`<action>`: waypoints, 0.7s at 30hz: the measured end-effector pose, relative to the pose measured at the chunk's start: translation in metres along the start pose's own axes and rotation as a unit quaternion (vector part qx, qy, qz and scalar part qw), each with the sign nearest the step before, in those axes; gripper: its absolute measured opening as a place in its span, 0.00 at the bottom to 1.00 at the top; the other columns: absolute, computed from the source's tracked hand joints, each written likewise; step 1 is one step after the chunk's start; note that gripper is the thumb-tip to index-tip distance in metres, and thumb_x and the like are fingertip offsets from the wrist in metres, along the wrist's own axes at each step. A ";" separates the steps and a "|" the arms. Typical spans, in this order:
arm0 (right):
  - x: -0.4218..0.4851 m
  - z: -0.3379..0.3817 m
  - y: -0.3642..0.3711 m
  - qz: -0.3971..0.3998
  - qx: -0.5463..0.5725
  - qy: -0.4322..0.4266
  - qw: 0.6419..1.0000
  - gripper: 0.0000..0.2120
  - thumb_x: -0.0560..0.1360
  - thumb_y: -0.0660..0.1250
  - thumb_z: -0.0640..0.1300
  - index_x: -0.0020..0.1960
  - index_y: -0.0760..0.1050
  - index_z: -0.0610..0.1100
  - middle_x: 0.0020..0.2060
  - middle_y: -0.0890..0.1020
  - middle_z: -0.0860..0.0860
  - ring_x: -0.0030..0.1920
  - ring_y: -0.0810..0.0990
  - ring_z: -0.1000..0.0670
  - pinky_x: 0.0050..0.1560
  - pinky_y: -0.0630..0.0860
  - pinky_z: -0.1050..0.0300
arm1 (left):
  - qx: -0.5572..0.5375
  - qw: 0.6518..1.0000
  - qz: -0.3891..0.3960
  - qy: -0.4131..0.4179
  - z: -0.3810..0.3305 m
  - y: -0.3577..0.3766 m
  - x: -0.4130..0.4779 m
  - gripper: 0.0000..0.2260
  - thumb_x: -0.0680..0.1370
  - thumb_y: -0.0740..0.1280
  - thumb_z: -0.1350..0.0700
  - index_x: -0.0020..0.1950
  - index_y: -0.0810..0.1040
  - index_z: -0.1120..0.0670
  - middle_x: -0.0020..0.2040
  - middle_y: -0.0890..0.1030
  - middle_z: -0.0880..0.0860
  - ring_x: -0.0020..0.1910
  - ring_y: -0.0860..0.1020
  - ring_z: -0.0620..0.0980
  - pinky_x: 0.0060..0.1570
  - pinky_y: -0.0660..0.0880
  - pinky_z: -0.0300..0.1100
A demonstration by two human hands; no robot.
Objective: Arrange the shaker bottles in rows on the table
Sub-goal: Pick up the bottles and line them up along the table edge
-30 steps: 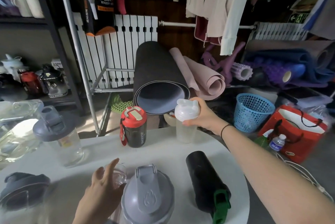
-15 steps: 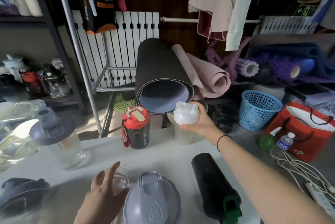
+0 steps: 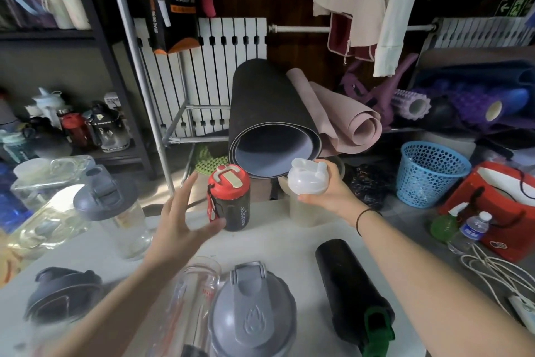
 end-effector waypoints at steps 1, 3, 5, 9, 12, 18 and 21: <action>-0.001 0.000 0.000 0.001 0.002 0.002 1.000 0.43 0.59 0.80 0.47 0.66 0.60 0.61 0.62 0.71 0.52 0.60 0.74 0.47 0.59 0.75 0.50 | -0.021 1.000 -0.008 0.020 -0.009 0.001 0.012 0.42 0.68 0.77 0.52 0.68 0.54 0.25 0.76 0.60 0.48 0.75 0.59 0.50 0.71 0.63 0.58; -0.002 0.001 0.001 0.006 0.008 0.009 1.000 0.44 0.57 0.79 0.50 0.66 0.60 0.63 0.63 0.71 0.52 0.60 0.75 0.47 0.54 0.77 0.49 | -0.031 0.999 -0.005 0.037 -0.016 0.008 0.033 0.44 0.67 0.78 0.54 0.69 0.54 0.27 0.77 0.57 0.48 0.77 0.54 0.48 0.73 0.59 0.58; -0.003 0.004 0.001 0.010 0.001 0.016 1.000 0.45 0.54 0.79 0.53 0.64 0.60 0.65 0.63 0.70 0.52 0.60 0.75 0.46 0.52 0.78 0.48 | -0.017 0.999 0.009 0.042 -0.015 0.021 0.050 0.48 0.64 0.80 0.54 0.73 0.53 0.32 0.77 0.57 0.50 0.76 0.56 0.49 0.73 0.59 0.54; -0.002 0.005 0.000 0.019 -0.019 0.024 0.999 0.44 0.56 0.80 0.51 0.65 0.58 0.66 0.63 0.69 0.53 0.60 0.74 0.46 0.52 0.78 0.48 | -0.018 0.999 0.041 0.022 -0.008 0.046 0.065 0.51 0.62 0.81 0.58 0.75 0.56 0.36 0.72 0.61 0.54 0.66 0.68 0.51 0.66 0.68 0.44; -0.003 0.007 0.000 0.024 -0.014 0.032 0.999 0.44 0.56 0.79 0.52 0.63 0.59 0.67 0.62 0.70 0.54 0.60 0.73 0.47 0.48 0.80 0.51 | -0.003 1.000 0.007 0.017 -0.002 0.052 0.069 0.49 0.62 0.80 0.59 0.75 0.57 0.37 0.71 0.63 0.54 0.62 0.69 0.50 0.62 0.72 0.44; 0.002 0.009 -0.010 0.065 0.029 0.036 0.997 0.40 0.61 0.80 0.42 0.64 0.63 0.63 0.60 0.71 0.53 0.56 0.75 0.48 0.41 0.77 0.52 | -0.005 1.000 0.009 -0.002 0.001 0.059 0.083 0.49 0.60 0.81 0.54 0.71 0.57 0.30 0.67 0.68 0.51 0.61 0.73 0.53 0.54 0.79 0.51; 0.006 0.007 -0.019 0.064 0.049 0.044 0.996 0.42 0.61 0.79 0.39 0.64 0.61 0.64 0.61 0.69 0.51 0.58 0.73 0.45 0.40 0.75 0.51 | -0.038 0.998 0.034 0.029 -0.015 0.071 0.092 0.51 0.59 0.81 0.56 0.71 0.57 0.31 0.65 0.71 0.48 0.61 0.74 0.50 0.56 0.75 0.42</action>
Point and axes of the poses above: each hand's wrist, its own x-axis towards the middle knuckle, its own y-axis out of the palm, z = x × y, the point moved 4 cm from there along x, towards the middle knuckle
